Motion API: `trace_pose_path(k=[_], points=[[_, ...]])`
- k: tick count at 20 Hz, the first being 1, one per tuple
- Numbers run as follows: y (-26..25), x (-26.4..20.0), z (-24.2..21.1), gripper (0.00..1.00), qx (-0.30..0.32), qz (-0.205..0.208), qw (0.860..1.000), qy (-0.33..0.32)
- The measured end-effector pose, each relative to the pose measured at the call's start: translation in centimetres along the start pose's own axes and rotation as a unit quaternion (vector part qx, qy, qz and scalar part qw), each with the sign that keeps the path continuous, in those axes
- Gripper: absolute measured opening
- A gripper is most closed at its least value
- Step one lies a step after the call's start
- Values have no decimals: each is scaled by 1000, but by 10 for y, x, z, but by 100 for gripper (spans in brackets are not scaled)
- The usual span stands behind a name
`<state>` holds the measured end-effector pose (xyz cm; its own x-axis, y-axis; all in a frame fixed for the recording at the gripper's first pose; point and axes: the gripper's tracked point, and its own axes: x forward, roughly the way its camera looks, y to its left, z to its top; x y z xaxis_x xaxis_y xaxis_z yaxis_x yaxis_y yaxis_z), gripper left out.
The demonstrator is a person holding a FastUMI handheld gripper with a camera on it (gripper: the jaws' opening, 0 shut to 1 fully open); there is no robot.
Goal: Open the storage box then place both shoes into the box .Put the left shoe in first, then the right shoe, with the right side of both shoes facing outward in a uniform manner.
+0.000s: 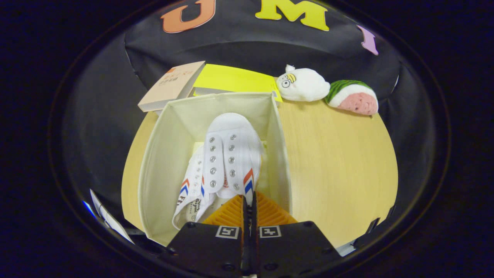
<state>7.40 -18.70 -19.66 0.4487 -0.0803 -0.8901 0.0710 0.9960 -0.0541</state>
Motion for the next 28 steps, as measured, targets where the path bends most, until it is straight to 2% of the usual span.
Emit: trace_pose_path(k=[3, 7, 9, 11, 13, 14, 18, 20, 22, 28], points=[[-2, 7, -3, 6, 7, -15, 1000, -1], [4, 13, -5, 18, -7, -8, 1000, -3], [3, 3, 0, 30, -6, -13, 1000, -26], [5, -17, 6, 32, -10, -12, 998, -61], [1, -33, 6, 54, -16, -24, 996, -90], [-4, -42, 7, 68, -14, -36, 994, -104], [-22, -76, 4, 70, 7, -73, 984, -165], [-29, -93, 1, 76, 5, -83, 977, -198], [-31, -110, -2, 83, -6, -84, 969, -232], [-54, -160, -18, 85, 15, -79, 938, -337]])
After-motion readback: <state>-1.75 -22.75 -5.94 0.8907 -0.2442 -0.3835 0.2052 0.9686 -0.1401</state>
